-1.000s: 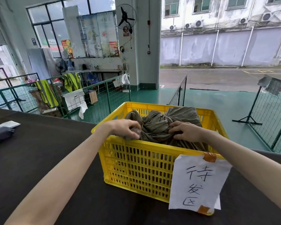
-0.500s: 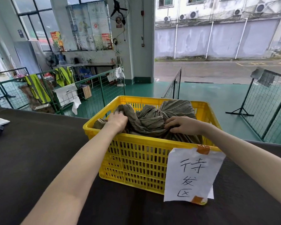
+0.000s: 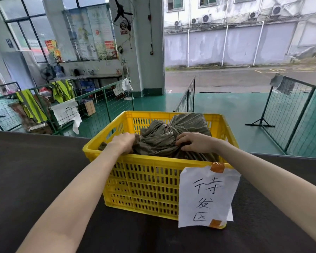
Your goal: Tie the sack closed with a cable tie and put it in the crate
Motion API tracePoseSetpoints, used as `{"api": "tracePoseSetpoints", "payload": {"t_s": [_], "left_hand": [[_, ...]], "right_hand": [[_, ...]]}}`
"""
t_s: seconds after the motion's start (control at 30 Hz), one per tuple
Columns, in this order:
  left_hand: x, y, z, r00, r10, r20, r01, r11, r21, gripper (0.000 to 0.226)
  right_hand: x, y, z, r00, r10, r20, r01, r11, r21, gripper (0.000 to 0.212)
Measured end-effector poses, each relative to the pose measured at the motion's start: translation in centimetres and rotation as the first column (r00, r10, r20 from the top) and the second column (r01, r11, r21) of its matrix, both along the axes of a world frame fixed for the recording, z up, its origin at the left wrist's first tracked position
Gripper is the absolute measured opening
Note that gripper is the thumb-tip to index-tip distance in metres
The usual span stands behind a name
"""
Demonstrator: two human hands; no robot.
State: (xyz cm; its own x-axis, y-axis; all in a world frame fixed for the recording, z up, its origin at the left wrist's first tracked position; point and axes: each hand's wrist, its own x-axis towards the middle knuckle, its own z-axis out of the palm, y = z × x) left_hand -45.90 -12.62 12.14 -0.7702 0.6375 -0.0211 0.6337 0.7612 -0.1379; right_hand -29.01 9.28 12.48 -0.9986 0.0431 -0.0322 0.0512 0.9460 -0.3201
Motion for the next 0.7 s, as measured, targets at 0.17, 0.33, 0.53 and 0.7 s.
{"api": "tracePoseSetpoints", "payload": {"t_s": [0.17, 0.33, 0.53, 0.7], "left_hand": [[0.6, 1.2, -0.1, 0.987, 0.122, 0.103, -0.106, 0.984, -0.144, 0.033], [0.7, 0.4, 0.3, 0.875, 0.223, 0.429, -0.162, 0.971, -0.174, 0.054], [1.7, -0.4, 1.0, 0.965, 0.137, 0.225, -0.124, 0.99, -0.072, 0.042], [3.4, -1.0, 4.4, 0.998, 0.029, 0.053, -0.043, 0.958, 0.284, 0.024]], "right_hand": [[-0.1, -0.9, -0.4, 1.0, -0.015, -0.02, 0.016, 1.0, 0.016, 0.038], [0.0, -0.9, -0.7, 0.999, -0.031, 0.014, 0.031, 0.999, -0.009, 0.041], [1.1, -1.7, 1.6, 0.995, -0.015, -0.095, 0.012, 0.999, -0.033, 0.038], [5.0, -2.0, 4.3, 0.93, -0.049, -0.365, 0.033, 0.998, -0.05, 0.024]]}}
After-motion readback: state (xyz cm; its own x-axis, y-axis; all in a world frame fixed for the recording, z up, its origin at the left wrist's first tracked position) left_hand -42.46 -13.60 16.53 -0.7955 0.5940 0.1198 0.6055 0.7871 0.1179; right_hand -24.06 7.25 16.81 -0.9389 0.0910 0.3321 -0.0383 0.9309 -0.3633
